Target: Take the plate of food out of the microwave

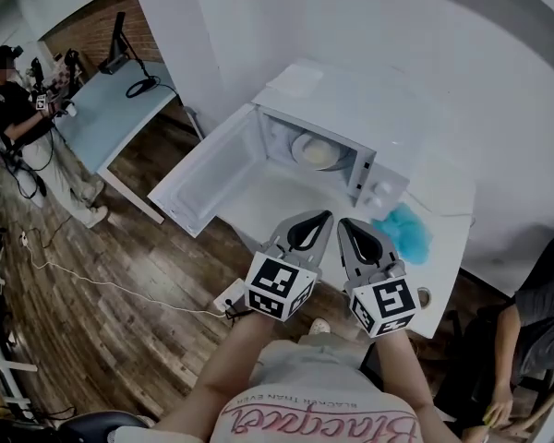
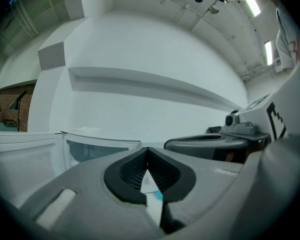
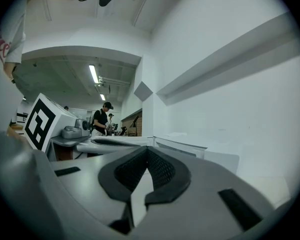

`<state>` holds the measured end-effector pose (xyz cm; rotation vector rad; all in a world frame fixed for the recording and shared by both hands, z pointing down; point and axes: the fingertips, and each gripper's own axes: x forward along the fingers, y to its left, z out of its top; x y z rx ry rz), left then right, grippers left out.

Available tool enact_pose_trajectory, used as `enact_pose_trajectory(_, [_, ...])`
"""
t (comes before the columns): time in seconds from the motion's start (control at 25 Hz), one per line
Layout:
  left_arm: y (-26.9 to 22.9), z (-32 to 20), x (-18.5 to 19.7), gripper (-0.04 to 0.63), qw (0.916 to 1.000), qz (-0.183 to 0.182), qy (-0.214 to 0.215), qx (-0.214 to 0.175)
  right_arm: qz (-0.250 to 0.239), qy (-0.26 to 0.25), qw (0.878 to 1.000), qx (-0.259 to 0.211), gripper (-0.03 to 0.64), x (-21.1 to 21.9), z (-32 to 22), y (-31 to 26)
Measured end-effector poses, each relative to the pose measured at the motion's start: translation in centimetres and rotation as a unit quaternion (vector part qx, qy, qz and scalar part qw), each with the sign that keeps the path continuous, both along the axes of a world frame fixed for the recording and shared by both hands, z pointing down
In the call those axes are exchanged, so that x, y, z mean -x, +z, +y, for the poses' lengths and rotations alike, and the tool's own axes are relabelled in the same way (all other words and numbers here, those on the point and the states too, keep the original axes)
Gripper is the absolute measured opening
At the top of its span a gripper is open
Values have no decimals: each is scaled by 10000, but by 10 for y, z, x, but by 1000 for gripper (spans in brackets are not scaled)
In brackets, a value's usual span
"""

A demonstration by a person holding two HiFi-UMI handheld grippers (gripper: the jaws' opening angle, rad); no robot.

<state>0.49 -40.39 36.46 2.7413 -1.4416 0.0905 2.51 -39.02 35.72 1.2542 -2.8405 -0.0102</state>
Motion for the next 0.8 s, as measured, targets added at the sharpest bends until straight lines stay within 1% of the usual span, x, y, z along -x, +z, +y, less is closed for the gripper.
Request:
enact_pose_trajectory(0.16, [7,-22,3,6,9997,2,-213,140,6,-166,9998,92,11,0,-19,6])
enact_pose_trajectory(0.36, [10,-39,7,6,9992,76,-374,155,32,-255,9996,143,11,-1,-39,12])
enact_pose_trajectory(0.52, [16,-47,12,6,9989,129,-400,215,33,-312,9994,132,11,4,-48,15])
enact_pose_trajectory(0.64, [23,-56,16,6,9982,211,-429,352,52,-337,9993,153,11,7,-55,19])
enact_pose_trajectory(0.8, [31,-70,19,6,9976,364,-376,448,53,-220,9995,236,11,7,-67,27])
